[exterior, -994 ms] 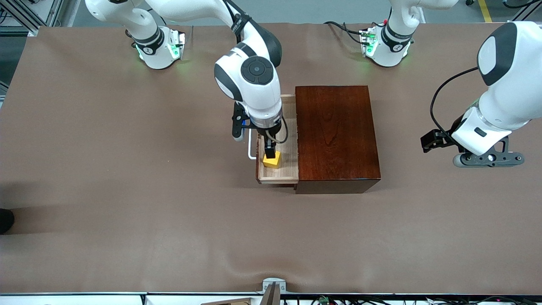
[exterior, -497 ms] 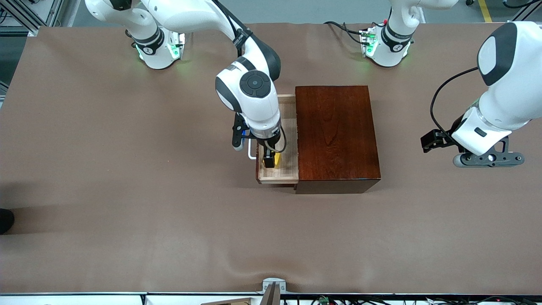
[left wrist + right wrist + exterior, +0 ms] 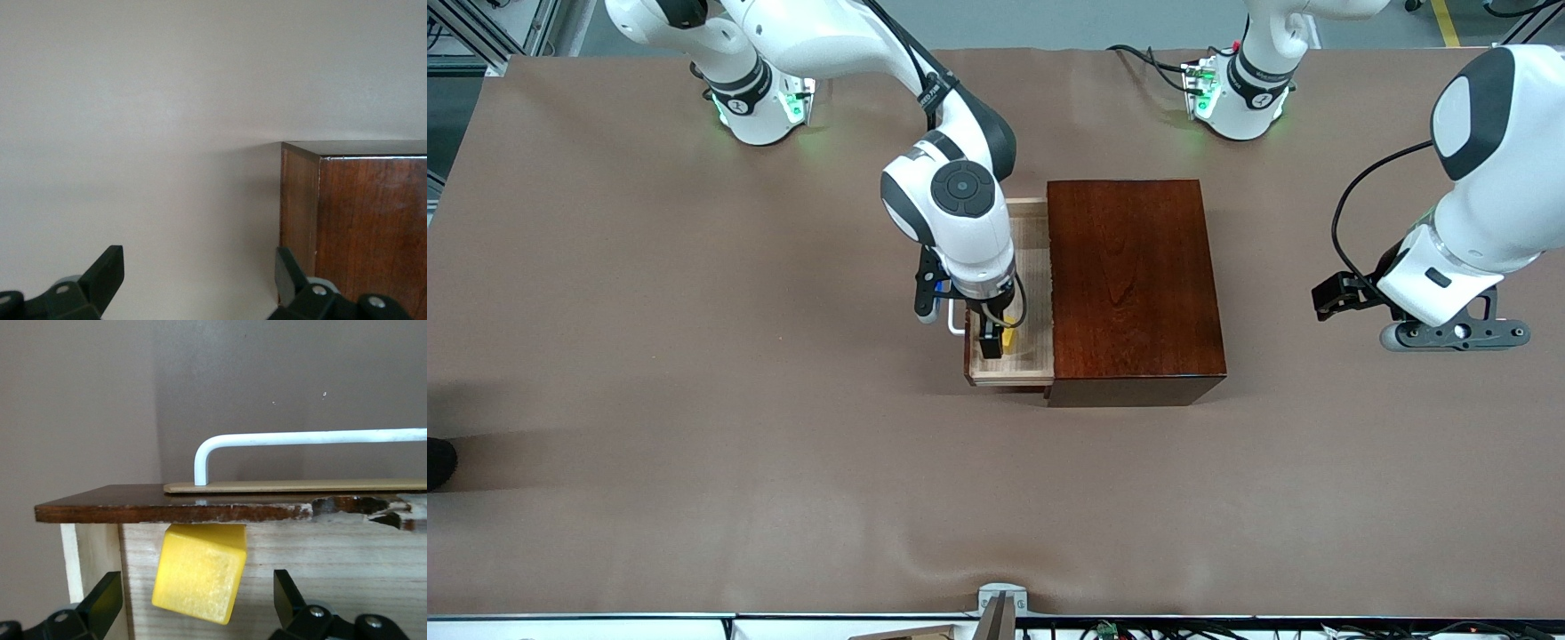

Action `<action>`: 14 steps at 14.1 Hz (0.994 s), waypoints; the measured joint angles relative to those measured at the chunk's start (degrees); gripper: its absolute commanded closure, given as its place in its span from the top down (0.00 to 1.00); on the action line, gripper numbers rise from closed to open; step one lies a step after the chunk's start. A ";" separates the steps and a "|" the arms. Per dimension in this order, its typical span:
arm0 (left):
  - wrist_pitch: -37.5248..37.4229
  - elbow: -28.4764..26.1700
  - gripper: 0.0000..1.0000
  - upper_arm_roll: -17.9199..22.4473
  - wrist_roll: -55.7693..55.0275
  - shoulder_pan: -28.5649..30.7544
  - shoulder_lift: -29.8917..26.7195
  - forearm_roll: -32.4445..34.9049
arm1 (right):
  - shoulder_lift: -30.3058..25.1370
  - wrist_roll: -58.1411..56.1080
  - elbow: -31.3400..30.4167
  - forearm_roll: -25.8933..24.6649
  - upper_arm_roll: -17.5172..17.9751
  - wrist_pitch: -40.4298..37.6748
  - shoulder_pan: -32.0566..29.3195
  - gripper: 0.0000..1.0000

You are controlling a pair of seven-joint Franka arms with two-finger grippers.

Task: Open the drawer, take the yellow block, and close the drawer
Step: 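Close the right gripper on the yellow cube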

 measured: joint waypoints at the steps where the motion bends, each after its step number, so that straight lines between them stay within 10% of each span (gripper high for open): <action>1: 0.00 0.00 1.00 0.00 0.00 0.00 0.00 0.00 | 0.16 0.00 0.01 0.00 0.00 0.01 -0.01 1.00; 8: 0.00 0.01 1.00 -0.04 0.00 -0.09 0.00 0.00 | 1.84 0.00 0.02 -0.02 -0.11 1.71 -0.36 0.96; 11: 0.00 0.01 1.00 -0.04 0.00 -0.09 0.00 0.00 | 2.02 -0.14 0.04 -0.10 -0.08 1.74 -0.35 0.23; 14: 0.00 0.01 1.00 -0.04 -0.02 -0.11 0.00 0.00 | 2.02 -0.39 0.19 -0.11 0.02 1.77 -0.32 0.04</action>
